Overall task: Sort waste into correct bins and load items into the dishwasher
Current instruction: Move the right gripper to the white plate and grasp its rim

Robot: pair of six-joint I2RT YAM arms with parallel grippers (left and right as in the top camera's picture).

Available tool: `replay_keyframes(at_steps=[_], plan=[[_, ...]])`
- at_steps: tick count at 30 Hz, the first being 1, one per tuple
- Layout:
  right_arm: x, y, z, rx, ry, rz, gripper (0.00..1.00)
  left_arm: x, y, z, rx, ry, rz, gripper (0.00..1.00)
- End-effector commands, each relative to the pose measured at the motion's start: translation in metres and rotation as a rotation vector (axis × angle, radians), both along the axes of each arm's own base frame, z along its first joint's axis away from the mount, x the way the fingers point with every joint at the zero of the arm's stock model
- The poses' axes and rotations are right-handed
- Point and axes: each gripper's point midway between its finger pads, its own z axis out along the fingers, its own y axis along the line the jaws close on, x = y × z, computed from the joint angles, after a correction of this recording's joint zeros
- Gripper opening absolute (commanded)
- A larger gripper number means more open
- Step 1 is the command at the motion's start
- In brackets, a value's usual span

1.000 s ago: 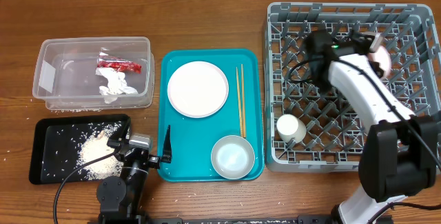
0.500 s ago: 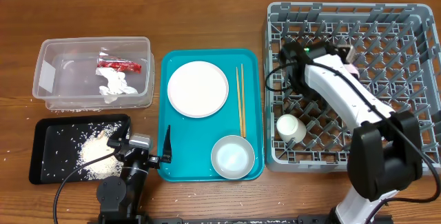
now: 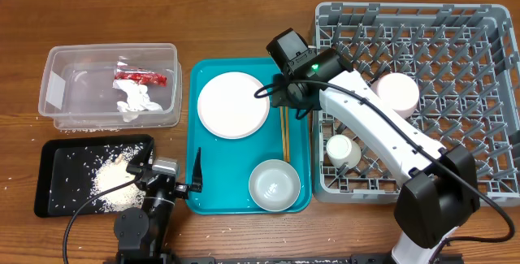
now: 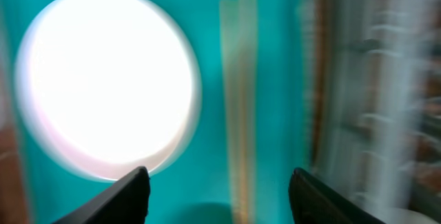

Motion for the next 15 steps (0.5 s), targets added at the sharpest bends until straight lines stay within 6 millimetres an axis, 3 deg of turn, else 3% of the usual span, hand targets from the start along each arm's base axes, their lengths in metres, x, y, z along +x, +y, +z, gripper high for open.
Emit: replay_keyframes(at_steps=[1, 6, 10, 15], plan=[[-0.021, 0.037, -0.008, 0.217, 0.087, 0.128, 0.66, 0.000, 0.000, -0.001, 0.018, -0.010, -0.002, 1.00], [-0.024, 0.036, -0.057, 0.244, 0.129, 0.015, 0.66, 0.000, 0.000, -0.001, 0.018, -0.010, -0.002, 1.00], [-0.034, 0.033, -0.096, 0.222, 0.211, -0.012, 0.58, 0.000, 0.001, -0.001, 0.018, -0.010, -0.001, 1.00], [-0.035, 0.034, -0.091, 0.222, 0.196, 0.045, 0.59, 0.000, 0.000, -0.001, 0.018, -0.010, -0.002, 1.00]])
